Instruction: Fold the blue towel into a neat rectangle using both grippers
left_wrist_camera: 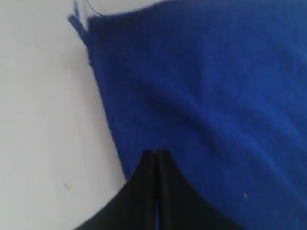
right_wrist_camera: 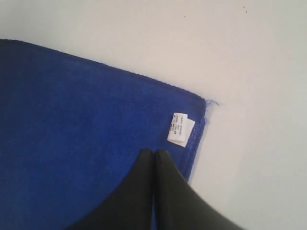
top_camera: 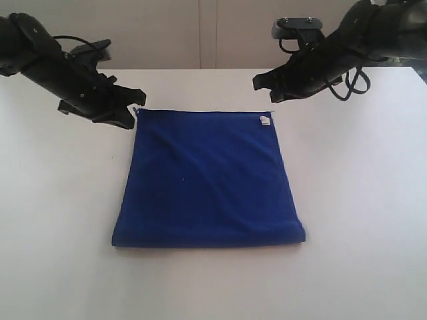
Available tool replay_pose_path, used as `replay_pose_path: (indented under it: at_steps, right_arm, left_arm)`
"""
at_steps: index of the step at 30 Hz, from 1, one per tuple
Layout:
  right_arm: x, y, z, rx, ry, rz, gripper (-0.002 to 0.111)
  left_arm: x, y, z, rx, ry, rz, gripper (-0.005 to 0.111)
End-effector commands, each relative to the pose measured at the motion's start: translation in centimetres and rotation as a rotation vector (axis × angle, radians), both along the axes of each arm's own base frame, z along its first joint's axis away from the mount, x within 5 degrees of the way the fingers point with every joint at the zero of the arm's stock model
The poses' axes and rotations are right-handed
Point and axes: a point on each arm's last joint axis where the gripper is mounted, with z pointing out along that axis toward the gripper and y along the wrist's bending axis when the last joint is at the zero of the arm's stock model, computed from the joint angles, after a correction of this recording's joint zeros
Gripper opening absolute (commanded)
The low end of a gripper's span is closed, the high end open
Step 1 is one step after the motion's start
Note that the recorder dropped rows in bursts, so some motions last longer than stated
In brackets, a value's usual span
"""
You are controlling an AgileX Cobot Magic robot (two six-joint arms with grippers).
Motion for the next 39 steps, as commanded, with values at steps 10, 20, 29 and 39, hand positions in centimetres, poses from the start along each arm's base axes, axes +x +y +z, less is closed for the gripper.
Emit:
replay_pose_path:
  at_steps: [10, 20, 29, 39]
  right_arm:
    - [2.8, 0.9, -4.1, 0.015, 0.024, -0.029, 0.000]
    - [3.7, 0.8, -6.4, 0.000, -0.020, -0.073, 0.000]
    - [3.9, 0.7, -7.8, -0.030, -0.022, -0.065, 0.000]
    - [3.9, -0.5, -9.1, -0.129, -0.008, -0.021, 0.000]
  left_arm:
    - [-1.7, -4.1, -2.7, 0.023, 0.094, -0.171, 0.000]
    - [-1.4, -4.3, -5.9, 0.035, 0.167, -0.166, 0.000]
    - [-1.4, -4.4, -7.7, 0.040, 0.219, -0.168, 0.000]
    - [-1.4, -4.4, -7.7, 0.040, 0.219, -0.168, 0.000]
